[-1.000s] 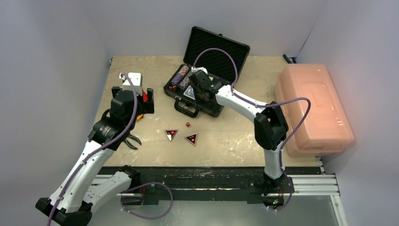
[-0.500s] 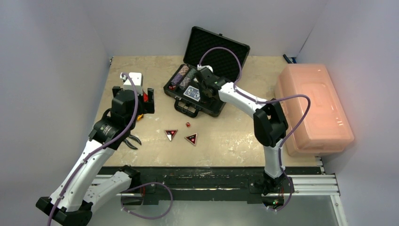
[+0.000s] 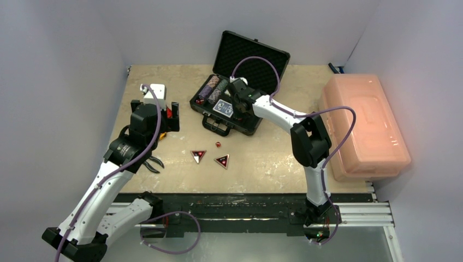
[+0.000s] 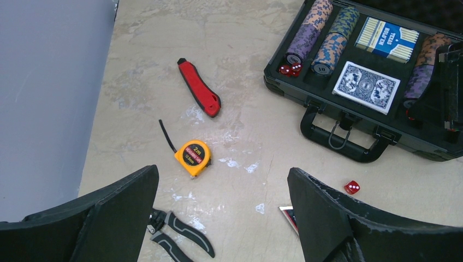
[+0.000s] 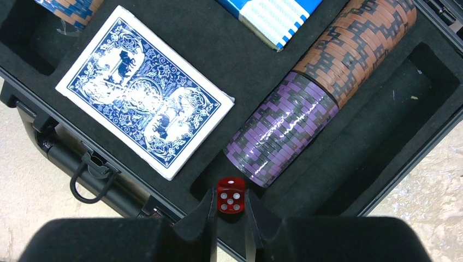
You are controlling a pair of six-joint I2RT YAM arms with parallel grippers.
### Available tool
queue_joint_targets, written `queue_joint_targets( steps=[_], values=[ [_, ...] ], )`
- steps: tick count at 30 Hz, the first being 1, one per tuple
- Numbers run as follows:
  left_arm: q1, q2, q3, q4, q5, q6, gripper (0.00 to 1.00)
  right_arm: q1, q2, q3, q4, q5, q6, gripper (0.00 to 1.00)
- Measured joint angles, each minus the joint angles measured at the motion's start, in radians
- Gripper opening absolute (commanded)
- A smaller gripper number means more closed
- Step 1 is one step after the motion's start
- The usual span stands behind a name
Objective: Pack up texas hold em set
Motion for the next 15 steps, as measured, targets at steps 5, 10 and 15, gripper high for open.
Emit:
queue_joint_targets(
  steps=[5, 10, 15],
  values=[
    [0.000, 0.000, 0.000, 0.000, -0.004, 0.000, 0.88, 0.000, 0.000, 0.005, 0.002, 0.000, -0.002, 0.37],
    [0.000, 0.000, 0.000, 0.000, -0.005, 0.000, 0.88, 0.000, 0.000, 0.009, 0.005, -0.001, -0.004, 0.49],
    [0.000, 0.000, 0.000, 0.000, -0.005, 0.001, 0.88, 0.000, 0.000, 0.009, 0.005, -0.004, -0.004, 0.50]
  ],
)
